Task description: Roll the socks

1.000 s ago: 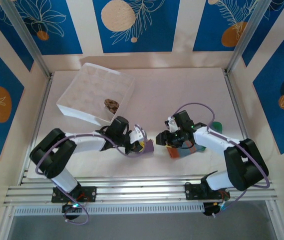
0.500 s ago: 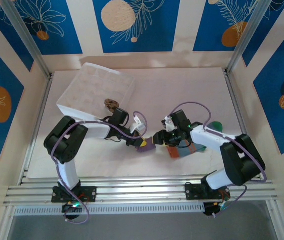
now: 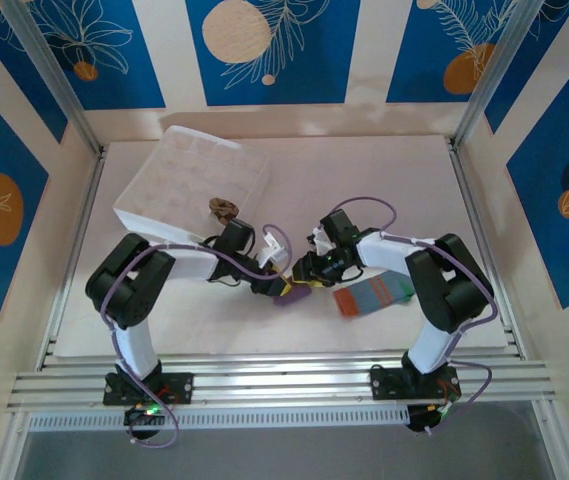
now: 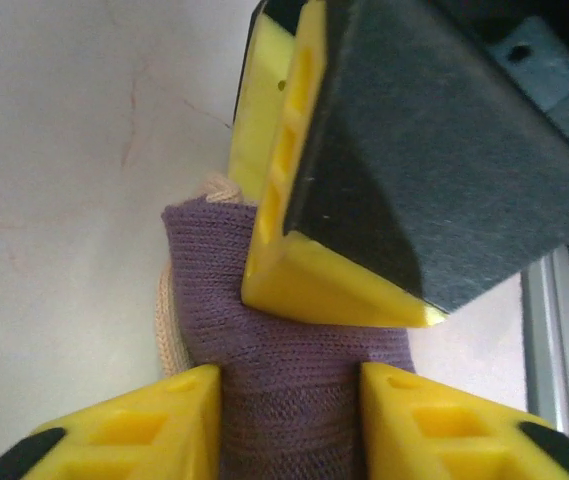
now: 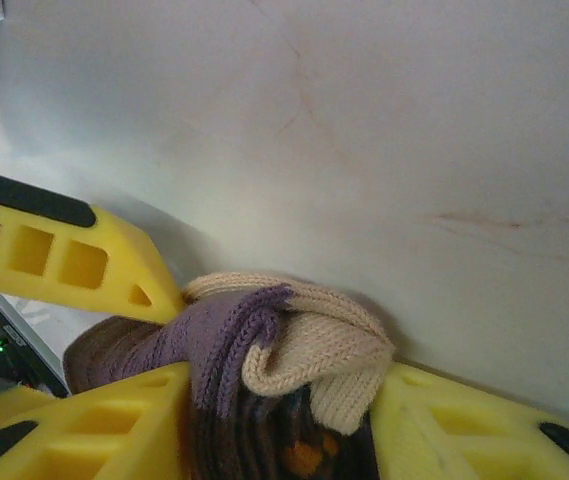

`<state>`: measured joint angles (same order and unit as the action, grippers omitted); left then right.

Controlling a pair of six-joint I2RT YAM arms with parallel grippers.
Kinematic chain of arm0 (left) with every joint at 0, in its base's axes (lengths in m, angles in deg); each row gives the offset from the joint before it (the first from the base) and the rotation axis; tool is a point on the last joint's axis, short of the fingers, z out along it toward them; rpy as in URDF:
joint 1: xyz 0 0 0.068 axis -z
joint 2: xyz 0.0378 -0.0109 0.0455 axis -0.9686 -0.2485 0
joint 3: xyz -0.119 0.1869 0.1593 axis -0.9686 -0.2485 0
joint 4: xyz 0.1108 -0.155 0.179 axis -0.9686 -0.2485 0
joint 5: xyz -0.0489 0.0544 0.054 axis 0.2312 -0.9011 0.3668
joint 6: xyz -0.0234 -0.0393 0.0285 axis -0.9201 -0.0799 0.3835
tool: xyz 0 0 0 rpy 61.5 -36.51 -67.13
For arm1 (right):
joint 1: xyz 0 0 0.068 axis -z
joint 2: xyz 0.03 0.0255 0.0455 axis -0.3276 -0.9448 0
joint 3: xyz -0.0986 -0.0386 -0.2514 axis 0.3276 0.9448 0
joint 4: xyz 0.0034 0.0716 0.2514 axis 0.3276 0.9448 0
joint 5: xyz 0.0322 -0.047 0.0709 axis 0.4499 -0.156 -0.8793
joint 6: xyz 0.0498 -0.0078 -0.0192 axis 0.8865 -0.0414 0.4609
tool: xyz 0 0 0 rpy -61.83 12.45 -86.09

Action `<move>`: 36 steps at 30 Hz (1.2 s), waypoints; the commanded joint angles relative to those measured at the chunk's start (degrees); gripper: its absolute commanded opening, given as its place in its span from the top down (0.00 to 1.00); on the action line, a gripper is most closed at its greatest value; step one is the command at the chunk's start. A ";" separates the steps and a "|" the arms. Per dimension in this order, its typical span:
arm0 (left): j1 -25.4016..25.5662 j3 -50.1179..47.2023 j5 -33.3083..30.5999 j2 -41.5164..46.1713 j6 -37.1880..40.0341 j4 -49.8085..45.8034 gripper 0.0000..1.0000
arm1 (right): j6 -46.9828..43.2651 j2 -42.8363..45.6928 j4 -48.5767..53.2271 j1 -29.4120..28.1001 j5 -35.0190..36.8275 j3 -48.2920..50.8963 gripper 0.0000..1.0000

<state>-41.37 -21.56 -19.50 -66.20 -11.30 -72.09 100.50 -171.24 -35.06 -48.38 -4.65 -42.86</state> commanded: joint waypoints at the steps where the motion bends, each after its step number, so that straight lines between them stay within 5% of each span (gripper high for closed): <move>1: 0.12 -5.45 -3.72 5.36 3.29 4.84 0.55 | 0.80 -3.11 6.43 -0.37 3.39 0.57 0.56; 7: 0.61 -12.22 -10.68 16.05 7.36 12.91 0.49 | 1.17 -3.38 7.82 -1.32 4.47 0.58 0.57; 13: 7.91 -18.71 -21.65 22.97 19.66 17.99 0.42 | 1.48 -3.46 8.35 -2.43 5.21 0.31 0.57; 18: 16.06 -20.28 -33.73 21.55 29.63 19.53 0.39 | 1.53 -3.48 8.83 -2.48 5.31 0.38 0.57; 25: 18.84 -20.30 -40.87 13.82 31.30 25.37 0.40 | 1.52 -3.00 9.42 -2.39 5.04 0.22 0.57; 29: 19.14 -21.06 -44.18 10.78 30.72 28.27 0.47 | 1.52 -1.07 6.78 -2.13 2.82 1.68 0.56; 36: 19.08 -21.88 -43.15 9.36 30.10 26.49 0.84 | -3.00 4.50 6.05 -1.49 1.65 3.15 0.47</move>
<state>-22.31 -42.04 -60.88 -54.64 18.91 -42.94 100.83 -168.90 -33.79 -49.56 -3.34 -41.66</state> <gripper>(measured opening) 0.188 0.517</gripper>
